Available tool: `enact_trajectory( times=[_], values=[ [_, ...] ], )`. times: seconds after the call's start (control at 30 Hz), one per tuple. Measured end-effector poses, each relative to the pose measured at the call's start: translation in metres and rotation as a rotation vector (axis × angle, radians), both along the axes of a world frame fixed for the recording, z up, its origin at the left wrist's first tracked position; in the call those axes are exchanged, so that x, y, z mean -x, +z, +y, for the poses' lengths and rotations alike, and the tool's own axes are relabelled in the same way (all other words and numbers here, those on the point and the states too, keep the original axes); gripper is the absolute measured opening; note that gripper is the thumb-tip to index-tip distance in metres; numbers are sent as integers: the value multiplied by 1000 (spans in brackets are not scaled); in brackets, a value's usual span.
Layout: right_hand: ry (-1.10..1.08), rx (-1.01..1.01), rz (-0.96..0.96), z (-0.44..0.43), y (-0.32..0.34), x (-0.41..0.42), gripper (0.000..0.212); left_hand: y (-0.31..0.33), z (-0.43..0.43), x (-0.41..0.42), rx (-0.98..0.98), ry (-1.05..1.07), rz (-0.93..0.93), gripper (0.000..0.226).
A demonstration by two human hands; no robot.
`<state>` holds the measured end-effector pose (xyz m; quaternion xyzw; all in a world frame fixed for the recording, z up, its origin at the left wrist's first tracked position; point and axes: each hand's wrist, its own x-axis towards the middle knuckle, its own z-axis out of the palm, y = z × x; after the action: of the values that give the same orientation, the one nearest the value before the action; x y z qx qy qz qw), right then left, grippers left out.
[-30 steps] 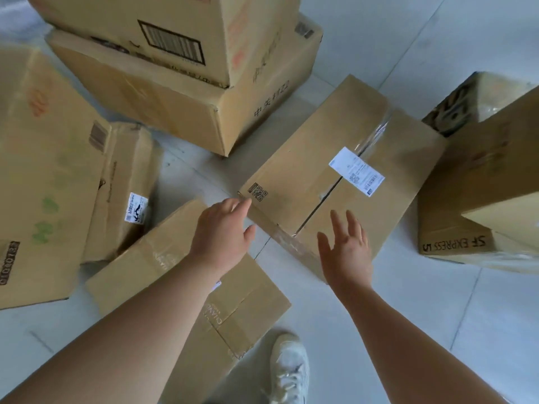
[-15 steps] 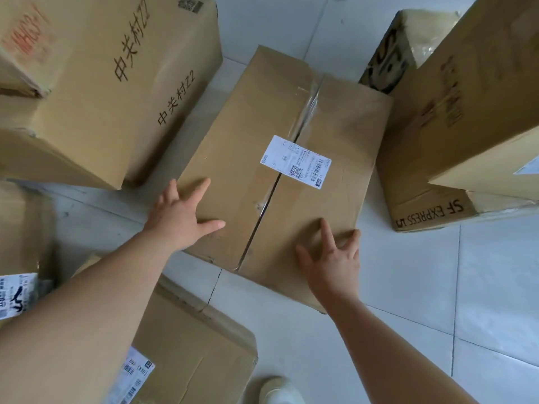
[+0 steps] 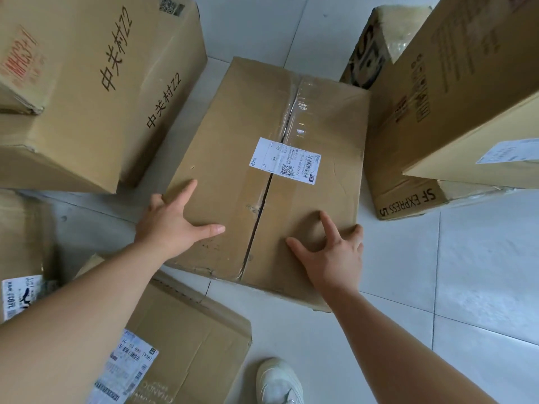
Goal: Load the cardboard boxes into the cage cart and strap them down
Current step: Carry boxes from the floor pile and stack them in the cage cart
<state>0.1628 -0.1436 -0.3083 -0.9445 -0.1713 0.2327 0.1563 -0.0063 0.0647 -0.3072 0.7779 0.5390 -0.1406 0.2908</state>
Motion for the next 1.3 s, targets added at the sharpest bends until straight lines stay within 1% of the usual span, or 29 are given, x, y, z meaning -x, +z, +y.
enact_trajectory(
  times=[0.1, 0.2, 0.4, 0.53, 0.67, 0.8, 0.93, 1.1, 1.3],
  values=[
    [24, 4, -18, -6, 39, 1, 84, 37, -9, 8, -22, 37, -6, 105],
    [46, 3, 5, -15, 82, 0, 80, 80, -20, 17, -46, 61, 7, 102],
    [91, -6, 14, -52, 178, 14, 76, 164, -65, 46, -27, 104, 18, 105],
    [116, 0, -1, -76, 251, 25, 77, 233, -95, 62, -41, 121, 4, 105],
    [161, -6, -15, -98, 321, 36, 76, 301, -122, 80, -39, 201, -48, 113],
    [221, -30, -11, -116, 383, 43, 79, 382, -157, 94, -84, 245, -17, 104],
    [332, -75, -32, -129, 443, 47, 79, 451, -198, 115, -134, 325, 15, 104],
    [535, -167, -56, -141, 515, 53, 81, 526, -262, 146, -209, 533, -13, 104],
    [799, -217, -100, -164, 596, 67, 81, 589, -351, 174, -257, 769, -40, 102]
  ],
)
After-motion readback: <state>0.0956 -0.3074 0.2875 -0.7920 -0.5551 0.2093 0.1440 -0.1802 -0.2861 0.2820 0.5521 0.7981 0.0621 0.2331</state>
